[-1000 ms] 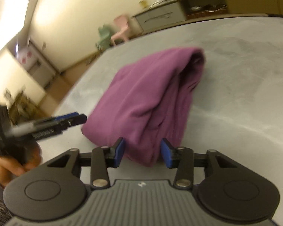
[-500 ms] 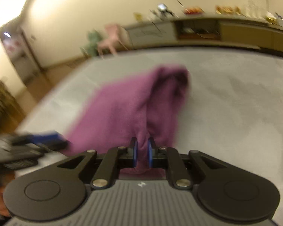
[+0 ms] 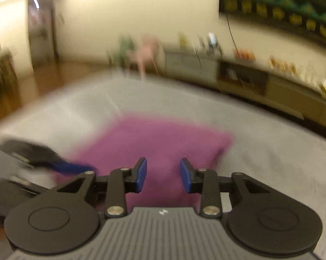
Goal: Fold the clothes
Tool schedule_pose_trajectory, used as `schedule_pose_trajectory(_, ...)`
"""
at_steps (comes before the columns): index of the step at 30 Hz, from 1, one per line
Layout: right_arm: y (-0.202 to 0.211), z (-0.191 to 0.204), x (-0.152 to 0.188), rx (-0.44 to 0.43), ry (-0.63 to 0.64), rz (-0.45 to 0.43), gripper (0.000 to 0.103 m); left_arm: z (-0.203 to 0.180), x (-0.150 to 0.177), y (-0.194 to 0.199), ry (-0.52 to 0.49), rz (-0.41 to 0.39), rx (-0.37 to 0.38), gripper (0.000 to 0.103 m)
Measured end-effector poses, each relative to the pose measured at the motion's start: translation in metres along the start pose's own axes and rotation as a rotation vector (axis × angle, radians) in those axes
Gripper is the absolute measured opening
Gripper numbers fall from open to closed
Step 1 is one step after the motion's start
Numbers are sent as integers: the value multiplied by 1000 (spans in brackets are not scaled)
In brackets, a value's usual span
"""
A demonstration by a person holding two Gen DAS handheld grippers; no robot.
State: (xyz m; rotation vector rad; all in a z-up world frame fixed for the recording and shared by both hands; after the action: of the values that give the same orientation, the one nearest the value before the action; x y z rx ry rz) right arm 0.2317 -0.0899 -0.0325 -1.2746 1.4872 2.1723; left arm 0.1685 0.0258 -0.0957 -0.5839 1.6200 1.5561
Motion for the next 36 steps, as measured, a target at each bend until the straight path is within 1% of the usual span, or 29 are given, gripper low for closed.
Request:
schedule_pose_trajectory(1, 1, -9, 3, -29, -69, -7, 39, 1, 1, 0, -1, -4, 11, 48)
schedule_pose_trajectory(4, 3, -35, 11, -116, -275, -26, 43, 4, 1, 1, -7, 1, 24, 48)
schedule_pose_trajectory(6, 10, -50, 17, -171, -414, -49, 43, 5, -1, 3, -24, -1, 21, 49)
schedule_pose_trajectory(7, 19, -55, 22, -189, -479, -74, 48, 4, -3, 7, -41, -12, 14, 50)
schedule_pose_trajectory(8, 25, -59, 26, -203, -537, -96, 53, 0, -4, 13, -72, -35, 10, 56)
schedule_pose_trajectory(9, 27, -62, 33, -219, -581, -98, 63, -5, -5, 18, -110, -59, 8, 60)
schedule_pose_trajectory(11, 22, -65, 50, -254, -642, -63, 64, -25, -2, 28, -236, -110, 21, 78)
schedule_pose_trajectory(12, 19, -66, 58, -271, -672, -45, 64, -38, 1, 31, -311, -126, 27, 81)
schedule_pose_trajectory(13, 16, -68, 62, -290, -693, -36, 56, -51, 5, 33, -386, -143, 29, 85)
schedule_pose_trajectory(14, 12, -71, 61, -307, -703, -32, 49, -63, 11, 34, -468, -162, 15, 88)
schedule_pose_trajectory(16, 1, -75, 58, -334, -727, -17, 35, -86, 23, 30, -627, -189, -16, 88)
schedule_pose_trajectory(18, 0, -79, 54, -372, -768, -23, 29, -101, 27, 24, -740, -229, -44, 89)
schedule_pose_trajectory(19, 1, -80, 52, -392, -792, -29, 28, -108, 28, 21, -788, -244, -58, 93)
schedule_pose_trajectory(22, 3, -85, 54, -449, -838, -47, 27, -120, 17, 7, -846, -245, -89, 93)
schedule_pose_trajectory(24, 2, -84, 52, -479, -853, -57, 27, -122, 8, -3, -860, -215, -86, 85)
schedule_pose_trajectory(25, 3, -85, 51, -490, -858, -62, 27, -122, 5, -8, -872, -191, -93, 68)
schedule_pose_trajectory(26, 2, -87, 50, -490, -857, -67, 27, -121, 4, -15, -888, -163, -115, 39)
schedule_pose_trajectory(27, 2, -90, 49, -495, -857, -73, 23, -120, 3, -16, -890, -152, -120, 33)
schedule_pose_trajectory(29, 6, -98, 48, -538, -895, -103, 23, -118, 1, -19, -893, -133, -129, 25)
schedule_pose_trajectory(30, 11, -105, 48, -549, -923, -140, 24, -119, -3, -16, -885, -140, -128, 25)
schedule_pose_trajectory(31, 20, -116, 48, -545, -956, -197, 29, -120, -12, -11, -846, -151, -115, 24)
schedule_pose_trajectory(33, 40, -136, 50, -526, -1007, -304, 38, -115, -42, 4, -691, -180, -53, 23)
schedule_pose_trajectory(34, 51, -146, 50, -507, -1018, -344, 38, -111, -60, 13, -597, -203, -13, 22)
schedule_pose_trajectory(36, 72, -159, 50, -453, -1009, -400, 38, -92, -105, 37, -341, -257, 87, 22)
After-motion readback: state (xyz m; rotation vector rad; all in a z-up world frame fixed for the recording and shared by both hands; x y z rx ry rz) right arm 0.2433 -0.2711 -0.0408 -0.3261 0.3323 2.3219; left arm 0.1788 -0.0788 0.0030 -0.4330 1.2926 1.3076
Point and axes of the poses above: each gripper's, at about its wrist camera, not at the fingertips, and y roughly against the way its jaws point, z to its left, x to its underside, the point moved 6 cm from there along -y, roughly the way its jaws point, and after that the axes turned 8 degrees about -x, right-handed, at the moved point
